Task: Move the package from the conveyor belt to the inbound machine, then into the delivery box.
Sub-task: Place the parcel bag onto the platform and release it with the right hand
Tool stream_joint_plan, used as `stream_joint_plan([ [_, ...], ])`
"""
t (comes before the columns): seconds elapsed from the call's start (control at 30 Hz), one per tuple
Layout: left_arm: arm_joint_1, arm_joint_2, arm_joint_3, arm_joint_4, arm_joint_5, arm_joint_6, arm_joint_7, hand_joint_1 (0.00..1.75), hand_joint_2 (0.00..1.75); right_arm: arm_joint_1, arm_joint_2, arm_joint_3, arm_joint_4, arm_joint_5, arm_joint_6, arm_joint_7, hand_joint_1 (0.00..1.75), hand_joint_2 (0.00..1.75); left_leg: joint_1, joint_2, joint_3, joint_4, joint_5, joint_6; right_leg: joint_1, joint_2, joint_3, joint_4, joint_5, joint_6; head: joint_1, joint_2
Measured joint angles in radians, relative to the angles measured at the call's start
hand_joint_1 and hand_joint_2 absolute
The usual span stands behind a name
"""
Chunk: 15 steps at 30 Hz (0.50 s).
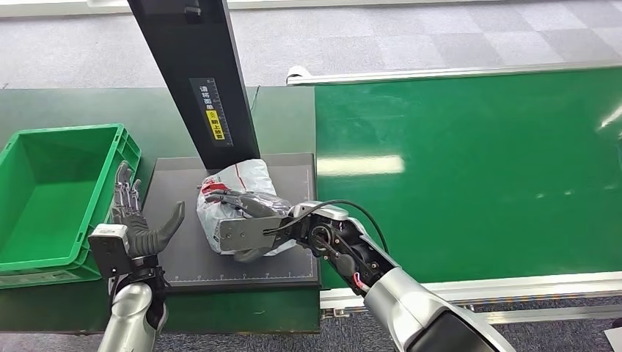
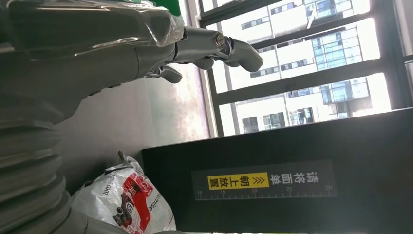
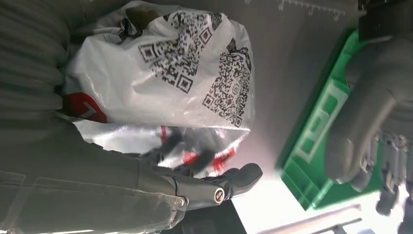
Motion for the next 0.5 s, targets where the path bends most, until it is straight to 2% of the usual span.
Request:
stream_joint_plan([
  [0.5, 0.002, 0.0, 0.008, 0.017, -0.009, -0.015, 0.007, 0.0, 1.75, 0.044, -0.004, -0.003, 0.036, -0.054, 0.002, -0.019, 0.0, 1.75, 0.0, 0.0, 0.0, 0.0, 0.0, 0.0, 0.0, 0.0, 0.0, 0.0, 0.0, 0.0, 0.0, 0.0],
])
